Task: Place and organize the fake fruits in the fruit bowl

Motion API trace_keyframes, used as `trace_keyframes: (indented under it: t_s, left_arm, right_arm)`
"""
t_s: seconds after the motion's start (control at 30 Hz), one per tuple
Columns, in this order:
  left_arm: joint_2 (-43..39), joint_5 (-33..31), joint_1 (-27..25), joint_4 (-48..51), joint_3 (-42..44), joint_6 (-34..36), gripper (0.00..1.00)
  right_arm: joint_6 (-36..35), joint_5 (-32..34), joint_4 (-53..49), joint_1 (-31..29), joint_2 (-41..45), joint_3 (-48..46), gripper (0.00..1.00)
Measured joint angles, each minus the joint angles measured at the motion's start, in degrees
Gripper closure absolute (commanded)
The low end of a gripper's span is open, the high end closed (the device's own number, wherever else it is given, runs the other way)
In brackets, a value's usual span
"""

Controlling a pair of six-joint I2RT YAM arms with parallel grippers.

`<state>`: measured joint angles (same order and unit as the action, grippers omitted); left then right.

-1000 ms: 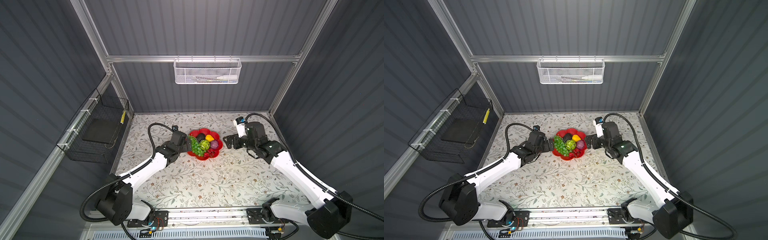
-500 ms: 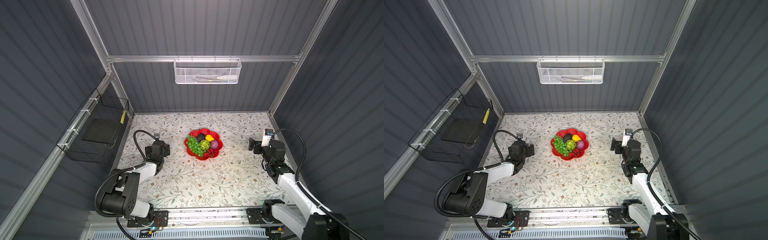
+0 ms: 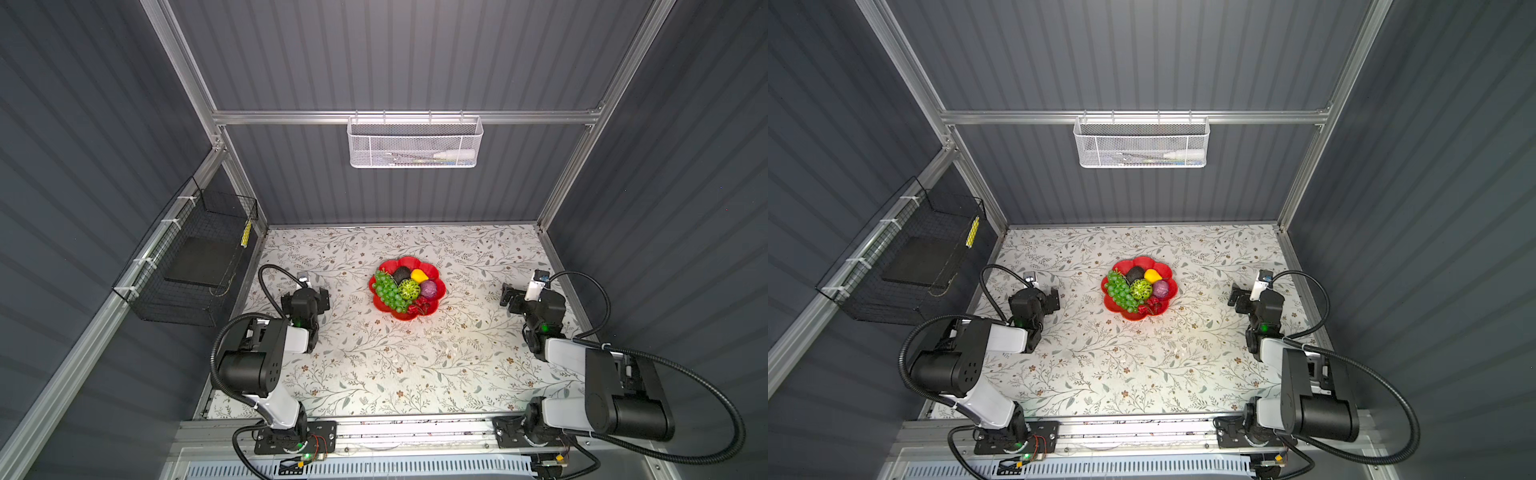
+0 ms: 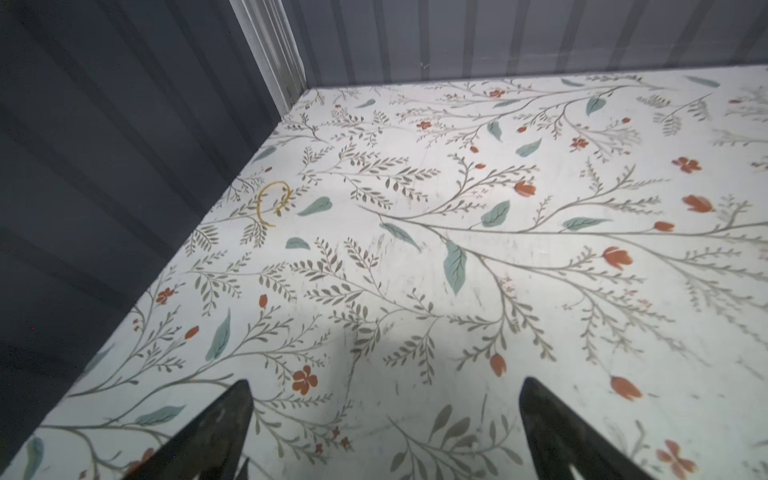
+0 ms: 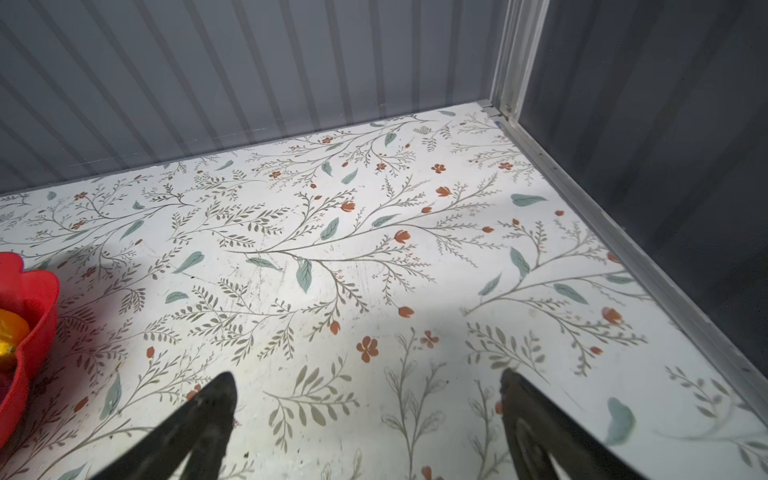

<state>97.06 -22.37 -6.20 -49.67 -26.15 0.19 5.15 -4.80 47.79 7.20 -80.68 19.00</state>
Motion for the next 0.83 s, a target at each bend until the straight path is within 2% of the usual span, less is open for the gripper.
trace_keyframes:
  t_s: [0.07, 0.37, 0.83]
  left_arm:
    - [1.42, 0.59, 0.15, -0.07, 0.07, -0.20, 0.00]
    - [1.68, 1.46, 0.28, -2.93, 0.13, -0.39, 0.00]
    - [1.68, 1.46, 0.28, -3.61, 0.13, -0.39, 0.00]
  right_arm:
    - [0.15, -0.90, 4.55, 0.04, -2.69, -1.68, 0.01]
    - [0.22, -1.64, 8.33, 0.04, -3.15, -2.38, 0.01]
    - [-0.44, -1.22, 6.99, -1.46, -3.15, -0.55, 0.01]
